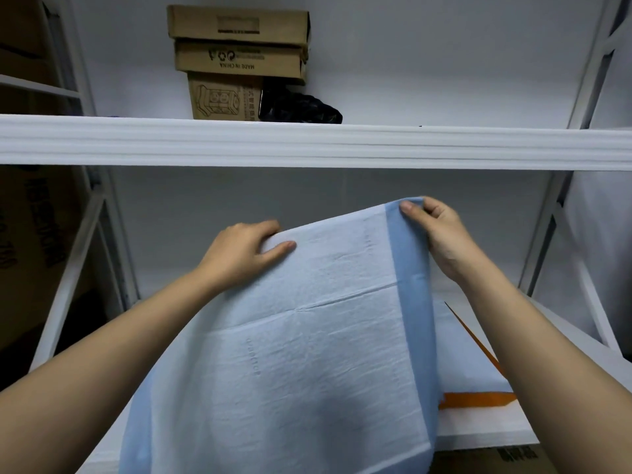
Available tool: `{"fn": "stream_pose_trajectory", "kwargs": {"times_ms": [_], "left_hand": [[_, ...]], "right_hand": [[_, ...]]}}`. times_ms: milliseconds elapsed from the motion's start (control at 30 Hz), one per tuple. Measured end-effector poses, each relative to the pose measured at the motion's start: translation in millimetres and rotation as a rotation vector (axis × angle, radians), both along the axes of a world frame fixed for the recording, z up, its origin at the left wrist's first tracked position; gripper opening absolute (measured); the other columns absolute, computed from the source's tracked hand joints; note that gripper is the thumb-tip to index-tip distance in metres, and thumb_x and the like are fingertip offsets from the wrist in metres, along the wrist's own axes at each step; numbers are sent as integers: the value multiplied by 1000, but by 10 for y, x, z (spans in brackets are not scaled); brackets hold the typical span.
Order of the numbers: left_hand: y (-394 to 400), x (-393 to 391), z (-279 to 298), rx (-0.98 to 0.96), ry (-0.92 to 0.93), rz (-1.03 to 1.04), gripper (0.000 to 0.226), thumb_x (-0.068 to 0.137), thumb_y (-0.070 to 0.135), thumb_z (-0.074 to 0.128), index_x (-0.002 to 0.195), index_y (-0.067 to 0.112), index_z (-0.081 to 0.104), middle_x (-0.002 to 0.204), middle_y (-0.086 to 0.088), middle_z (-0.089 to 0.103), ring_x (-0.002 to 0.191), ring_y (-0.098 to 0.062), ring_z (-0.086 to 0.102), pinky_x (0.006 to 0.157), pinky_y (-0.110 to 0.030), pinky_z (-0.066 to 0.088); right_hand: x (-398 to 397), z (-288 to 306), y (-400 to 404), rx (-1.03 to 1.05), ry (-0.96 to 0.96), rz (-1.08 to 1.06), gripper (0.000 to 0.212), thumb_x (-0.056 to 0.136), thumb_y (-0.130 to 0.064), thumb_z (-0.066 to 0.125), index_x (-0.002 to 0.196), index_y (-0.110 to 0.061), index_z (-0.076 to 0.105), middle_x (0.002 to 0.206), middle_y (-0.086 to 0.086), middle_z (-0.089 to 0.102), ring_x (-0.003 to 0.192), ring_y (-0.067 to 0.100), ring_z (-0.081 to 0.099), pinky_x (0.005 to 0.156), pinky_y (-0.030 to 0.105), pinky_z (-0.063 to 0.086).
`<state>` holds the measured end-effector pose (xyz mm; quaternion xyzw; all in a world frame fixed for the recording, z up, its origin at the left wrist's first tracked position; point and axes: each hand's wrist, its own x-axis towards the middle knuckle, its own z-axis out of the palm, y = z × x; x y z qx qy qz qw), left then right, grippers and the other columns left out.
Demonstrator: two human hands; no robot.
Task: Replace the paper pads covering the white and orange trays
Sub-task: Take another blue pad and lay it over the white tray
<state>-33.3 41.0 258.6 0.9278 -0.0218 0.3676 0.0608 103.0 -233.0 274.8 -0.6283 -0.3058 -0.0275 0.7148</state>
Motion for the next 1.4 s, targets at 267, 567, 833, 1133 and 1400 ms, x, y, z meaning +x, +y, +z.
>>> {"fn": "stream_pose_trajectory", "kwargs": {"times_ms": [267,567,833,1133,1400], "left_hand": [[-48,117,-54,-255,229,-122,44,73,59,49,51,23,39,58,5,37,72,-12,41,64,-28,30],[-367,193,-55,13,53,-37,36,91,46,53,64,24,46,56,3,47,67,-23,52,57,-29,30],[-575,180,7,87,50,-40,26,89,49,53,75,27,52,71,3,60,76,-24,58,59,-29,32],[97,33,-36,-154,497,-104,40,84,31,69,53,21,44,46,9,40,46,-6,36,48,-24,27],[474,-37,-66,-237,829,-97,28,83,27,70,65,11,56,60,3,46,57,-12,38,57,-26,33]], "right_hand": [[39,49,-91,-1,-51,-159,12,91,-17,62,78,-17,61,72,-4,67,67,7,60,65,21,48],[-165,-65,-33,-377,-1152,-872,31,90,-26,53,117,-14,59,116,5,63,108,23,55,91,35,33],[-137,-134,275,-798,-1276,-375,38,88,-51,40,73,-19,53,63,0,54,62,26,58,52,31,41],[-47,78,-19,-994,-1023,-339,27,87,-46,60,79,-20,61,71,-10,51,78,20,56,61,29,33],[49,301,-240,-1106,-716,-174,14,86,-29,67,74,-35,62,74,-19,64,74,2,58,70,13,42]]}}
